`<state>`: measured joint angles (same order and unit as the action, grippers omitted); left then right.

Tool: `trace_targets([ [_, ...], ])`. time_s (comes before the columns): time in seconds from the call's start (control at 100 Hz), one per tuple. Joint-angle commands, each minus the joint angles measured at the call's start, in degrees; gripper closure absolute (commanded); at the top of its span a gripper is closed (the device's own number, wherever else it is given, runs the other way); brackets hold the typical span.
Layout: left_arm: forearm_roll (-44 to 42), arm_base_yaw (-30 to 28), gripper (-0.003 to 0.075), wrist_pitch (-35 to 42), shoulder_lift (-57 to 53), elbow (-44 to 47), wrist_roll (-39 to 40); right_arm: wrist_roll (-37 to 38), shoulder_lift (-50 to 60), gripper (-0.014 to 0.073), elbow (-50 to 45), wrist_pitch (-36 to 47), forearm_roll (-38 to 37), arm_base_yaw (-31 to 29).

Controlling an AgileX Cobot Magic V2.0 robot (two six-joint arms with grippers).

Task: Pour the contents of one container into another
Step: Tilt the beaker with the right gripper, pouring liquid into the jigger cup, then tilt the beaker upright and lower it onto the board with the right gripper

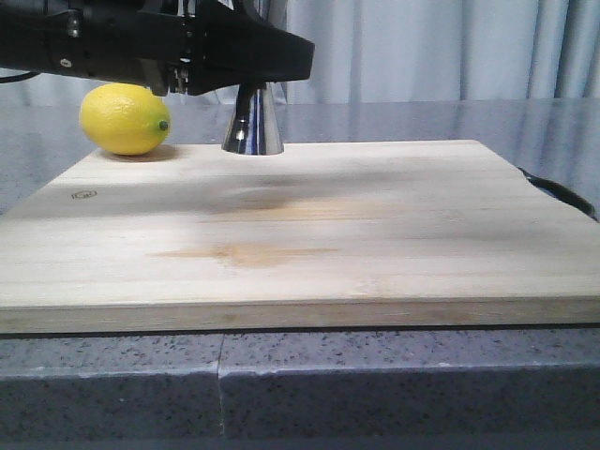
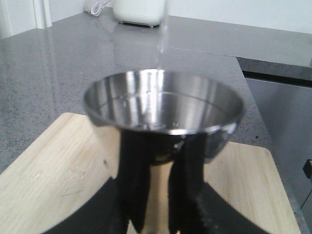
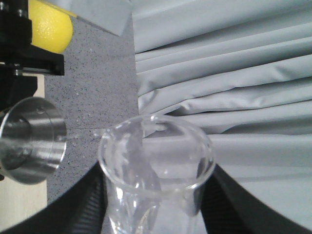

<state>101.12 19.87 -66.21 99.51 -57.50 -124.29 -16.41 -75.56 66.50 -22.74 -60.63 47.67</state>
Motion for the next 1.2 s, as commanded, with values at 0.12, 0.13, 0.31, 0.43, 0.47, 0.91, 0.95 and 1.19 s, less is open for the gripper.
trace_targets([
  [0.12,4.81,0.11,0.0563,-5.8,-2.96,-1.06,0.12,-0.18,1.56,0.0314,2.17,0.63,-2.09,-0.01],
  [0.13,4.81,0.11,0.0563,-5.8,-2.96,-1.06,0.12,-0.18,1.56,0.0314,2.17,0.63,-2.09,-0.01],
  [0.31,4.81,0.11,0.0563,-5.8,-2.96,-1.06,0.12,-0.18,1.56,0.0315,2.17,0.63,-2.09,-0.01],
  [0.43,4.81,0.11,0.0563,-5.8,-2.96,-1.06,0.12,-0.18,1.56,0.0315,2.17,0.63,-2.69,-0.01],
  [0.47,4.81,0.11,0.0563,-5.8,-2.96,-1.06,0.12,-0.18,1.56,0.0314,2.17,0.73,-3.14,-0.01],
  [0.91,4.81,0.11,0.0563,-5.8,-2.96,-1.06,0.12,4.86,1.56,0.0314,2.17,0.82,-2.19,-0.14],
  [0.95,4.81,0.11,0.0563,-5.8,-2.96,-1.06,0.12,7.25,1.56,0.0314,2.17,0.47,-1.45,-0.38],
  [1.19,4.81,0.11,0.0563,-5.8,-2.96,-1.06,0.12,26.68,1.56,0.0314,2.17,1.86,-0.69,-5.02],
])
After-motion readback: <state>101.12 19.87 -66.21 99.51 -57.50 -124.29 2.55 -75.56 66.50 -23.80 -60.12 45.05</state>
